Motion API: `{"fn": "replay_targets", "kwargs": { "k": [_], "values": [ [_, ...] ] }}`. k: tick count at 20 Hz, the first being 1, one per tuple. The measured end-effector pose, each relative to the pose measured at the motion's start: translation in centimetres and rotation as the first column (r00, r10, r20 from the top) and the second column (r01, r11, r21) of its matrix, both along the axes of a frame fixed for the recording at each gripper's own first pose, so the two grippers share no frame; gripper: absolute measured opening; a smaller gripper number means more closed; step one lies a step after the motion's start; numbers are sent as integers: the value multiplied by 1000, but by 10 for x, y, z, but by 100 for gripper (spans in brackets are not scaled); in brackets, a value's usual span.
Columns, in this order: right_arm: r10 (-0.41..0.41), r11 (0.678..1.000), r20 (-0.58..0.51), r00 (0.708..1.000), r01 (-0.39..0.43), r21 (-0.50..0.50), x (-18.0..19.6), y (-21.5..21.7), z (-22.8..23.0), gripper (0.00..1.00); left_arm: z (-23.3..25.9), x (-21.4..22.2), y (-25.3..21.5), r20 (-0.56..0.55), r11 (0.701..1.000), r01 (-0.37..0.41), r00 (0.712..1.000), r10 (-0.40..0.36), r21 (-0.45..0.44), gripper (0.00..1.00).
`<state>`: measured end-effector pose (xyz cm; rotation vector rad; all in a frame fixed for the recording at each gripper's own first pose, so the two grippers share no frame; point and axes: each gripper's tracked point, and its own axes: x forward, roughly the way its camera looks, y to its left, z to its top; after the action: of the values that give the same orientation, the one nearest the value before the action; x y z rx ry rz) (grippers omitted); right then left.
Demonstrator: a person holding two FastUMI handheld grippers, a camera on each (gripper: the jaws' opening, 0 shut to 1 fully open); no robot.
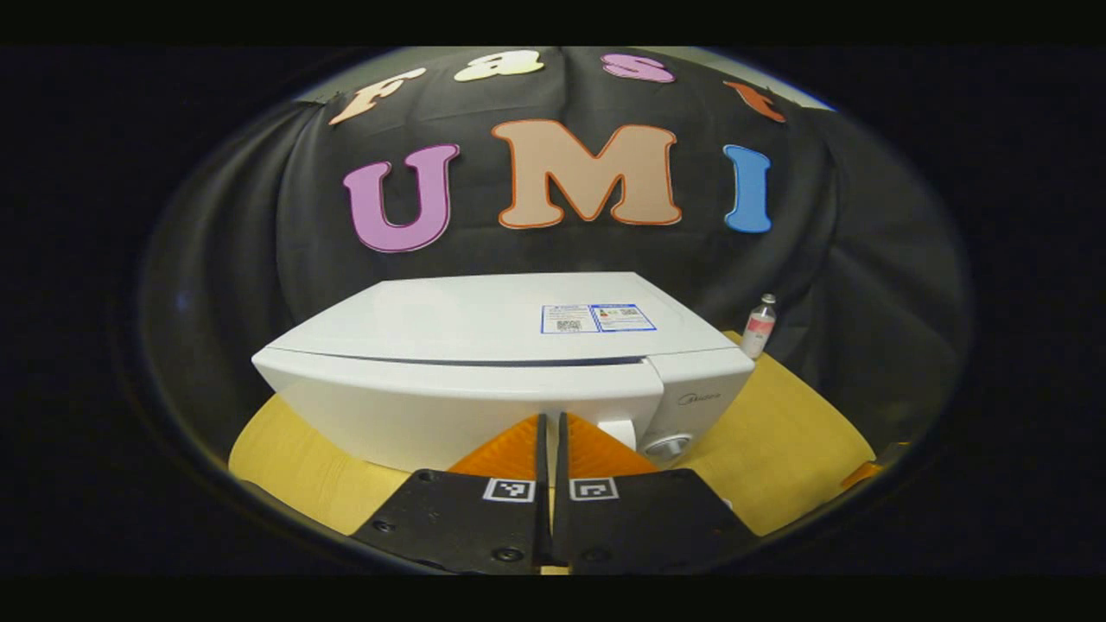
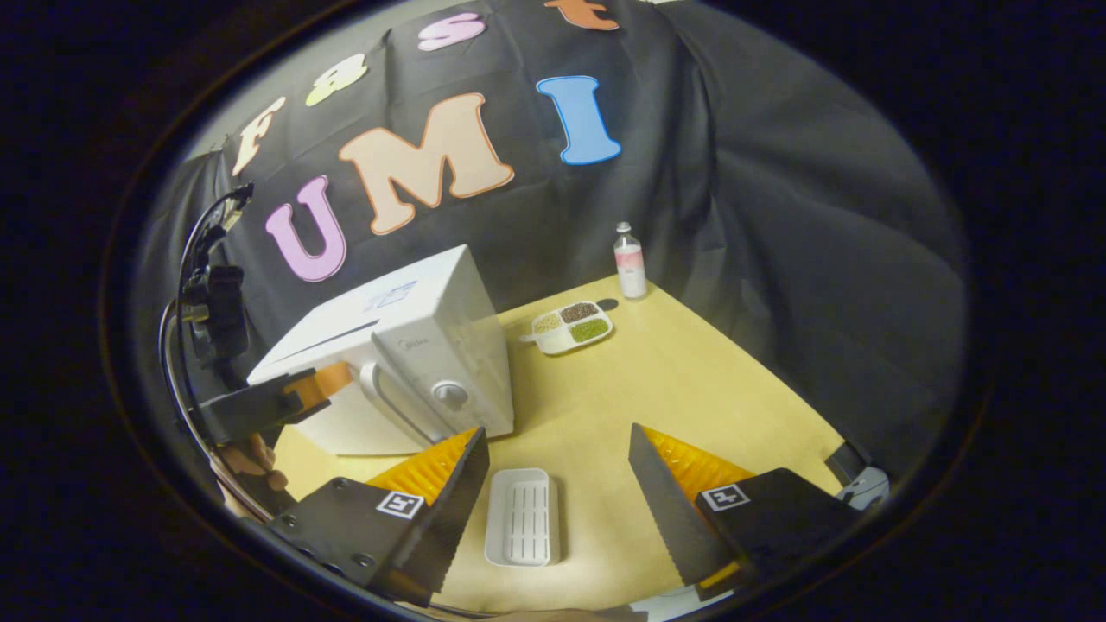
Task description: Open the microwave oven with the left hand, put the food in, and close the microwave oven.
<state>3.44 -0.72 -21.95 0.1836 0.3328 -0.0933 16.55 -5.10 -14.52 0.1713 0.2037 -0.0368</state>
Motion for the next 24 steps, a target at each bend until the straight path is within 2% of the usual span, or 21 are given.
{"fn": "replay_targets", "kwargs": {
  "k": [10,11,12,14,15,16,17,22,23,24],
  "values": [
    [-37,998,-5,999,37,41,5,-8,0,100,2,1,1,19,999,-13,1000,13,-32,1],
    [-34,999,-5,999,34,40,6,-6,0,92,3,1,1,27,999,-18,999,19,-45,0],
    [-29,999,-7,1000,29,37,6,-5,0,100,2,2,1,29,998,-22,999,24,-50,1],
    [-21,999,-5,1000,21,32,7,-3,1,100,9,11,5,54,999,-39,998,39,-11,0],
    [-18,999,-2,1000,18,29,7,-2,2,100,2,10,5,36,998,-57,998,58,-30,0],
    [-17,999,2,1000,17,28,6,-2,3,92,9,11,6,47,998,-56,997,58,-42,0],
    [-16,999,5,1000,16,28,6,-2,5,100,8,10,6,41,998,-53,998,55,-41,0],
    [-6,1000,19,1000,5,26,2,0,8,100,7,9,6,32,999,-31,999,32,-39,0],
    [-4,1000,23,1000,4,24,1,0,9,92,7,9,6,33,999,-31,999,32,-34,0],
    [-3,1000,28,1000,2,24,0,1,12,92,8,9,6,33,999,-31,999,32,-29,1]
  ]
}}
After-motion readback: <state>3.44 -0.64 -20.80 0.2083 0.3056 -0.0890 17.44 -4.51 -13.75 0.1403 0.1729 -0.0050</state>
